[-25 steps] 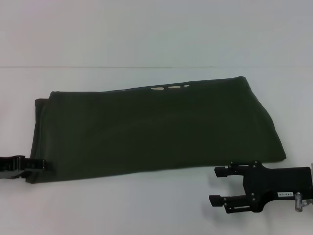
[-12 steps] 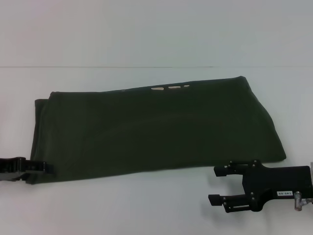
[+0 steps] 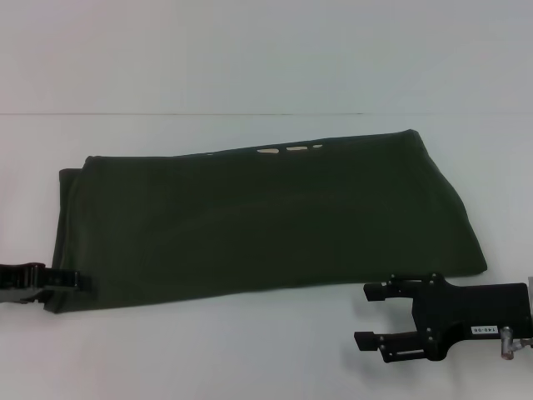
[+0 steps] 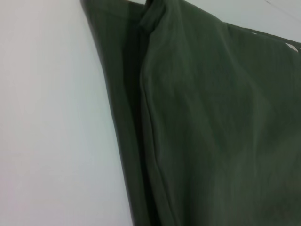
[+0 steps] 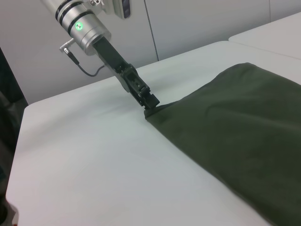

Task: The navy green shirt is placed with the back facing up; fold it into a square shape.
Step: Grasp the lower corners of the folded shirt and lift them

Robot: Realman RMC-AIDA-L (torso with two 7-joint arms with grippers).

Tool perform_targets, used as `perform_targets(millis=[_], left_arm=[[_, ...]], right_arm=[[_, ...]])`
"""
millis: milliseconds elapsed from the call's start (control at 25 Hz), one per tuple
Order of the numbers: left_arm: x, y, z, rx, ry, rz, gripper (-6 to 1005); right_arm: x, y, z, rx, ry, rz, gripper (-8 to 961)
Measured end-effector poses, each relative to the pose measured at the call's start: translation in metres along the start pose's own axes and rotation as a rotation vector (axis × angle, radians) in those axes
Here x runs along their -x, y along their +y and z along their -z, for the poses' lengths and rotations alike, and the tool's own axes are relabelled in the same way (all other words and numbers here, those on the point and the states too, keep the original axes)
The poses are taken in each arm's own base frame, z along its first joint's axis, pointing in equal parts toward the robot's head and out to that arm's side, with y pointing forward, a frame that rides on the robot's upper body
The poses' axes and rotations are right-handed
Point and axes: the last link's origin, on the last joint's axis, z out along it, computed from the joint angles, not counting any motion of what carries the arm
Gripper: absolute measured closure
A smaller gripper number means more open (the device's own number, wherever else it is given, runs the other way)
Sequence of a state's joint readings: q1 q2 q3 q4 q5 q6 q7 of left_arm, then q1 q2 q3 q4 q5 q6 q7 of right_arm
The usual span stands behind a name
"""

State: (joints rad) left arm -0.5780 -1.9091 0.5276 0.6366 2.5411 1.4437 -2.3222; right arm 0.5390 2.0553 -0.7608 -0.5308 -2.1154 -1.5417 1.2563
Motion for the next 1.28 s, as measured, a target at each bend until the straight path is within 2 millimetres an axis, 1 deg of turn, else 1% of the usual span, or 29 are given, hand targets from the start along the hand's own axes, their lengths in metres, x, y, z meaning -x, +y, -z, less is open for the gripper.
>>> perform_targets(millis=[400,680,960,1280], left_arm=[[-0.003,-0.003,0.0,-0.034,0.005,-0.008,187],[-0.008,0.0,-0.002,-0.059,-0.014,-0.007,187],[-0.01,0.005,-0.002,-0.041,-0.041,-0.015,188],[-0.011,0.004,-0.003,-0.067,-0.054,-0.032,187]], right_arm=[[0.001,0.0,0.0,0.001,0.0,0.001,117],[0.002,-0.001,-0.001,0.002,0.0,0.003,117],[0.002,-0.001,0.0,0.001,0.001,-0.003,117],[0.002,-0.001,-0.001,0.0,0.002,-0.004,118]])
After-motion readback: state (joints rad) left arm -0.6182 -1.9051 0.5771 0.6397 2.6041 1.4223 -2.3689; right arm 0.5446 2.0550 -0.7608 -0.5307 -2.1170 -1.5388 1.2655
